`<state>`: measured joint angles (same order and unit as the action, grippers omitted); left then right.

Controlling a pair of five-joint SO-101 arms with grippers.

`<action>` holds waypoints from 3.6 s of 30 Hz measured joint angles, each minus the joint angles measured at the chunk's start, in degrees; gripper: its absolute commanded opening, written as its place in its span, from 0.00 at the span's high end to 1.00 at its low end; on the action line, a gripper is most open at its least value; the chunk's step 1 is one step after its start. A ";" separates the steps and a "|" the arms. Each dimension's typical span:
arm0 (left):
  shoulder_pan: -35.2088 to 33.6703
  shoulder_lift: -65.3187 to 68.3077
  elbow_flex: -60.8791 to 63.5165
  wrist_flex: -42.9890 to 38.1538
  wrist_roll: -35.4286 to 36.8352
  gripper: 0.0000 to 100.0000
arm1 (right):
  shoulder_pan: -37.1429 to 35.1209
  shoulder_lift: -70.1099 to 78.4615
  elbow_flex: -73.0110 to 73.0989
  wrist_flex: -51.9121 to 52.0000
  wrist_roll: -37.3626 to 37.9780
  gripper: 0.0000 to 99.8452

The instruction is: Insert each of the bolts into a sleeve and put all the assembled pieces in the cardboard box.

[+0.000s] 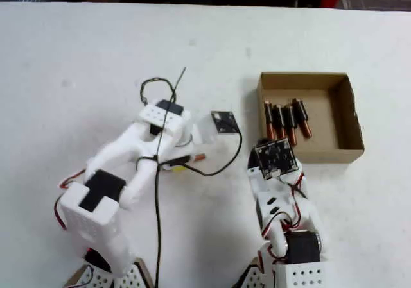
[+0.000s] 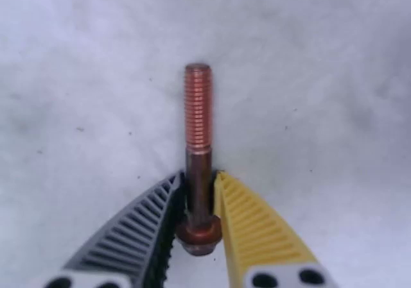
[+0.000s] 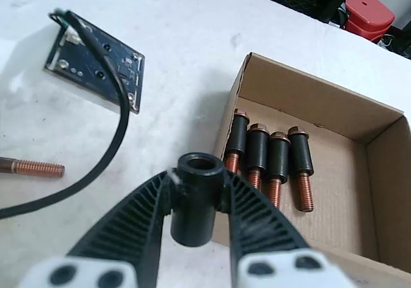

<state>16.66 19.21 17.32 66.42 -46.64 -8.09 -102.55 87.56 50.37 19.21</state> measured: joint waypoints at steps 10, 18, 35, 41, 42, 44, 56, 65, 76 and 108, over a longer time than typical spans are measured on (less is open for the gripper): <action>0.00 0.88 -2.29 3.25 0.00 0.92 | 0.00 0.00 0.00 0.00 0.00 0.98; -2.29 1.32 -13.01 17.14 0.00 0.94 | 0.00 0.00 0.00 0.00 0.00 0.98; -7.38 1.67 -24.88 25.23 -11.16 0.95 | 0.00 0.00 0.53 0.00 0.00 0.98; -10.37 1.93 -24.88 20.57 -13.80 0.95 | 0.00 0.00 0.53 0.00 0.00 0.98; -10.73 2.55 -24.88 19.87 -15.91 0.95 | 0.00 0.00 0.53 0.00 0.00 0.98; -11.08 3.87 -24.26 18.29 -21.71 0.95 | 0.00 0.00 0.53 0.00 0.00 0.98; -13.10 11.96 -25.05 17.14 -43.60 0.94 | 0.00 0.00 0.53 0.00 0.00 0.98; -15.91 16.70 -28.84 17.14 -43.69 0.82 | 0.00 0.00 0.53 0.00 0.00 0.98; -16.44 16.79 -31.30 18.81 -43.69 0.82 | 0.00 0.00 0.53 0.00 0.00 0.98; -10.11 -7.21 -38.77 34.99 29.80 0.82 | -0.09 0.00 0.53 0.00 0.00 0.98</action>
<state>6.55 12.00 -21.45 101.41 -16.84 -8.18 -102.55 88.09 50.37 19.21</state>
